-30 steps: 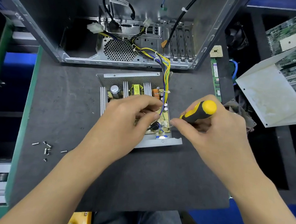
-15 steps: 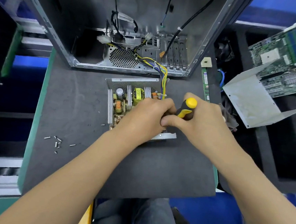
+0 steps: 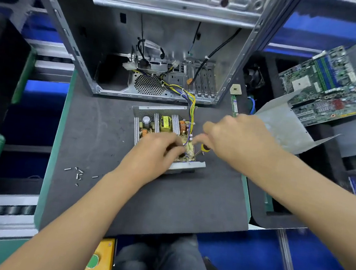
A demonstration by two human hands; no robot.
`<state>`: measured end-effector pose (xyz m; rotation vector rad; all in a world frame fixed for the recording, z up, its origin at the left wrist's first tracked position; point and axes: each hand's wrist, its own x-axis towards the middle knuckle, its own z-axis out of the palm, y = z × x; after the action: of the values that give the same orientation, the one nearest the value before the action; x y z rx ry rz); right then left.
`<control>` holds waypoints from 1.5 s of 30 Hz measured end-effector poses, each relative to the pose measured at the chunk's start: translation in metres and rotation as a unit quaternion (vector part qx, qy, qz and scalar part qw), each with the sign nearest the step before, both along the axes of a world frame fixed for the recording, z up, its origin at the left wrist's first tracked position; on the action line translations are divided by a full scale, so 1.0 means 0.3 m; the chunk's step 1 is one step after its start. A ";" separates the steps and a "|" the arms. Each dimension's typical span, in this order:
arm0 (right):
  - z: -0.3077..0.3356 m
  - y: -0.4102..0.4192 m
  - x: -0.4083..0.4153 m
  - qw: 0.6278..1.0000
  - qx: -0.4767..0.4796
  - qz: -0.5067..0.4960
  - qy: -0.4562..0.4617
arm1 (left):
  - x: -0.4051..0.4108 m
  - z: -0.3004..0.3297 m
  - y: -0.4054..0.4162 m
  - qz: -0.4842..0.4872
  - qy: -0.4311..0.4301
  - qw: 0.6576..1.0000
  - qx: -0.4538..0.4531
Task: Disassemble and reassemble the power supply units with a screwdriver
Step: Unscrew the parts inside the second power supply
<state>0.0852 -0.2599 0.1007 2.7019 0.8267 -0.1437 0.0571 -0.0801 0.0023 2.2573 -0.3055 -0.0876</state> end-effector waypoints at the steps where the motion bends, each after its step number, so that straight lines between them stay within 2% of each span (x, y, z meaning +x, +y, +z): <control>1: -0.004 -0.003 0.001 0.999 0.012 -0.012 0.029 | -0.010 -0.002 0.005 -0.006 -0.002 1.000 0.016; 3: -0.004 -0.004 0.002 0.991 0.055 -0.013 0.125 | -0.009 -0.008 0.002 0.003 0.012 0.999 0.032; 5: -0.006 0.007 0.021 0.985 0.012 0.020 0.168 | 0.001 -0.012 -0.003 0.027 0.019 0.999 0.037; 8: -0.005 0.027 0.044 0.992 -0.062 0.036 0.099 | -0.002 -0.026 -0.003 0.040 0.024 0.998 0.049; 10: 0.001 0.028 0.039 0.996 -0.065 -0.003 0.065 | 0.001 -0.026 -0.003 0.032 0.042 0.997 0.053; 12: 0.006 0.029 0.027 0.990 -0.018 -0.034 0.133 | 0.008 -0.026 -0.005 0.029 0.059 0.996 0.060; 14: 0.019 0.037 0.027 0.983 0.017 -0.019 0.184 | 0.012 -0.028 -0.007 0.027 0.054 0.995 0.078; 19: 0.026 0.067 0.051 0.990 -0.095 0.010 0.103 | 0.009 -0.025 -0.004 0.015 0.058 0.993 0.100; 21: 0.016 0.076 0.040 0.992 -0.094 -0.013 0.082 | 0.010 -0.019 -0.005 0.011 0.060 0.992 0.107; 25: 0.028 0.074 0.053 0.980 -0.041 -0.048 0.187 | 0.009 -0.012 -0.007 0.002 0.051 0.991 0.120; 30: 0.017 0.061 0.053 0.987 -0.099 0.032 0.126 | 0.009 -0.020 -0.005 0.002 0.047 0.991 0.125; 33: 0.012 0.015 0.043 0.984 -0.106 -0.065 0.127 | 0.010 -0.022 -0.005 0.002 0.044 0.991 0.127; 36: 0.030 -0.021 0.032 0.964 -0.026 -0.141 0.224 | 0.014 -0.023 -0.008 0.002 0.045 0.990 0.133; 38: 0.032 -0.019 0.031 0.965 -0.031 -0.107 0.236 | 0.017 -0.024 -0.009 0.001 0.049 0.989 0.138; 42: 0.032 0.001 0.060 0.981 -0.113 -0.014 0.160 | 0.020 -0.030 -0.008 0.001 0.047 0.989 0.139; 45: 0.031 0.010 0.071 0.981 -0.138 0.005 0.136 | 0.020 -0.029 -0.008 0.001 0.043 0.990 0.136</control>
<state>0.1065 -0.2568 0.1100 2.4466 0.8241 -0.5912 0.0631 -0.0825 -0.0065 2.5157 -0.2584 -0.2379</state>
